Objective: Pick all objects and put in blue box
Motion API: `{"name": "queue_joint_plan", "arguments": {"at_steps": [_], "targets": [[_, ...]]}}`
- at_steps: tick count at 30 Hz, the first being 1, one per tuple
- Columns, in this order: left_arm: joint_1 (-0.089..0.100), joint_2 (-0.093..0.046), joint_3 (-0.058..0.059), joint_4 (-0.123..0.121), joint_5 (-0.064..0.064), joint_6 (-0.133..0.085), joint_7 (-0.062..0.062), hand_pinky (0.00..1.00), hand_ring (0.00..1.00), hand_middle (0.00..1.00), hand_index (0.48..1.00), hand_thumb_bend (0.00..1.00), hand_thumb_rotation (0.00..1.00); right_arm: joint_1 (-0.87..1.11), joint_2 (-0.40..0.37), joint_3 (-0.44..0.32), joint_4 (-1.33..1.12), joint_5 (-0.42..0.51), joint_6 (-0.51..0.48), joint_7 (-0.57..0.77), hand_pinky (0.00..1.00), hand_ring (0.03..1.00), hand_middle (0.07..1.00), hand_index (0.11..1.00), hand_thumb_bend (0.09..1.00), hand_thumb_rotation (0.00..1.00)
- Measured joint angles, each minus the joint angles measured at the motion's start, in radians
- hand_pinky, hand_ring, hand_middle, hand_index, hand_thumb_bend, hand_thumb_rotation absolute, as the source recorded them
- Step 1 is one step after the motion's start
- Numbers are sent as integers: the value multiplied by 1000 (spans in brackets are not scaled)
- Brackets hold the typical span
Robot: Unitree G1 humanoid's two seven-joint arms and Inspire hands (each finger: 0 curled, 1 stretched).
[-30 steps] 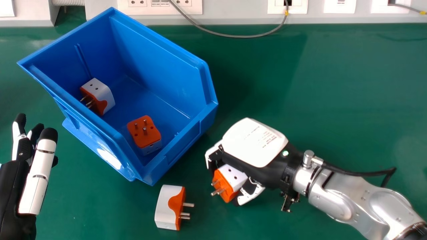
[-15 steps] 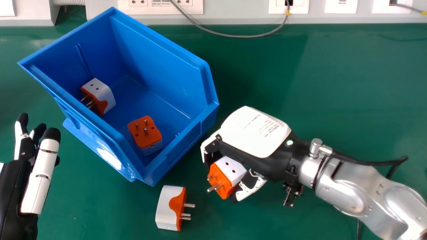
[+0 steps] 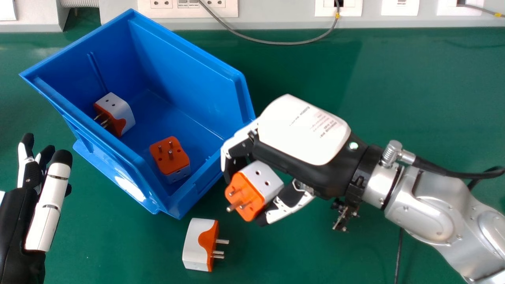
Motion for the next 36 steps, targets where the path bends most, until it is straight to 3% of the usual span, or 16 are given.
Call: {"name": "queue_joint_plan", "arguments": {"at_steps": [3, 8, 19, 26, 28, 32, 36], "targets": [[-2, 0, 0, 1, 2, 1, 1, 885, 965, 991, 1000, 413, 978, -21, 46, 0, 3, -2, 3, -10, 358, 418, 488, 468, 499, 0], [-5, 0, -2, 1, 18, 1, 1, 882, 963, 990, 1000, 411, 977, -95, 142, 11, 78, -65, -7, -90, 355, 412, 483, 476, 499, 0], [2, -3, -5, -3, 25, 1, 0, 875, 957, 987, 1000, 411, 977, -270, 316, 74, 301, -205, 36, -257, 348, 413, 474, 498, 498, 0], [5, -6, 4, 6, 3, -1, -2, 874, 957, 987, 1000, 412, 977, -412, 403, 139, 543, -292, 73, -385, 345, 415, 476, 503, 498, 0], [7, -10, 4, 5, -12, -1, -2, 877, 957, 987, 1000, 412, 977, -456, 432, 151, 611, -298, 93, -409, 345, 420, 477, 499, 498, 0], [17, -12, 5, 3, -17, -2, -2, 879, 957, 988, 1000, 411, 977, -537, 486, 181, 743, -306, 112, -469, 345, 427, 479, 492, 498, 0], [24, -12, 8, 3, -32, -6, -8, 882, 958, 988, 1000, 410, 978, -606, 535, 220, 884, -333, 140, -555, 345, 432, 480, 486, 499, 0]]}}
